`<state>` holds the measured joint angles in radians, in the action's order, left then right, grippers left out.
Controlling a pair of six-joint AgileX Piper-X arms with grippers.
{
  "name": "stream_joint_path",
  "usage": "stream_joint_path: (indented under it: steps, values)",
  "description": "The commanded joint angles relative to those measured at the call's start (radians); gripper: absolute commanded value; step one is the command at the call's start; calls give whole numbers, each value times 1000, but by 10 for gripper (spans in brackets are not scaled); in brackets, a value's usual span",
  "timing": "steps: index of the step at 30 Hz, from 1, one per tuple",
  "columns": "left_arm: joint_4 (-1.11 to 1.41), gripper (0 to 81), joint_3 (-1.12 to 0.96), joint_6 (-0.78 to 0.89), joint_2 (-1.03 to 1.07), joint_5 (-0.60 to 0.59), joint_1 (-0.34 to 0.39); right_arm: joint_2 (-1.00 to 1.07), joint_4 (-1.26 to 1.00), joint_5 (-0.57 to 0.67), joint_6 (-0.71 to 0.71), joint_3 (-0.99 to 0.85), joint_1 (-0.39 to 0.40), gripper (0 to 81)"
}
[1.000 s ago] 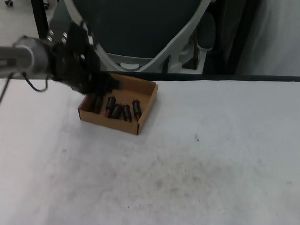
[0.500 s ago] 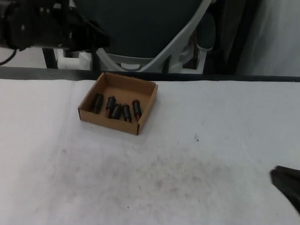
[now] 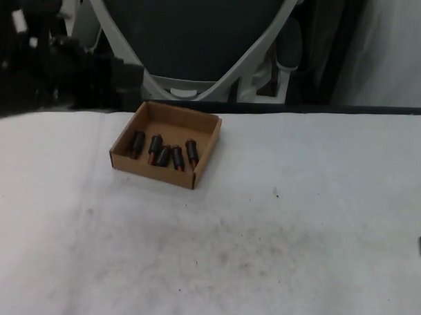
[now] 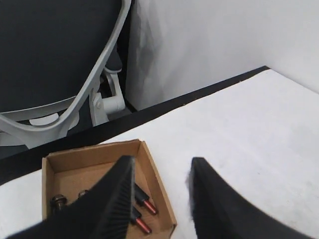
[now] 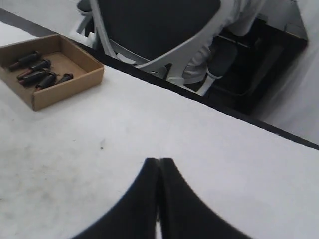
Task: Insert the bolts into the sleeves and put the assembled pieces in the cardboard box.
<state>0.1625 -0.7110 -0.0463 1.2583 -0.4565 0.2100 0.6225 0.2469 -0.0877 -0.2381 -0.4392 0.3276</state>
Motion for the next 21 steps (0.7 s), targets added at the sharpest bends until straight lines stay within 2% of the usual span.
stream_joint_path:
  steps: [1,4,10,15,18,21]
  values:
    - [41,351,23,6,-38,2,-2,-29,-10,102,-19,0,-120,2]
    - [54,351,140,22,-170,72,-2,-102,57,141,-16,0,-186,2]
    - [10,351,332,39,-512,179,-2,-394,324,128,-16,0,-206,2]
    - [-225,351,406,46,-788,231,-2,-622,544,127,41,-7,-206,2]
    - [-411,351,407,46,-936,231,-2,-622,693,123,74,-49,-207,2]
    - [-584,351,407,88,-1105,240,-2,-622,760,171,11,-90,-207,2]
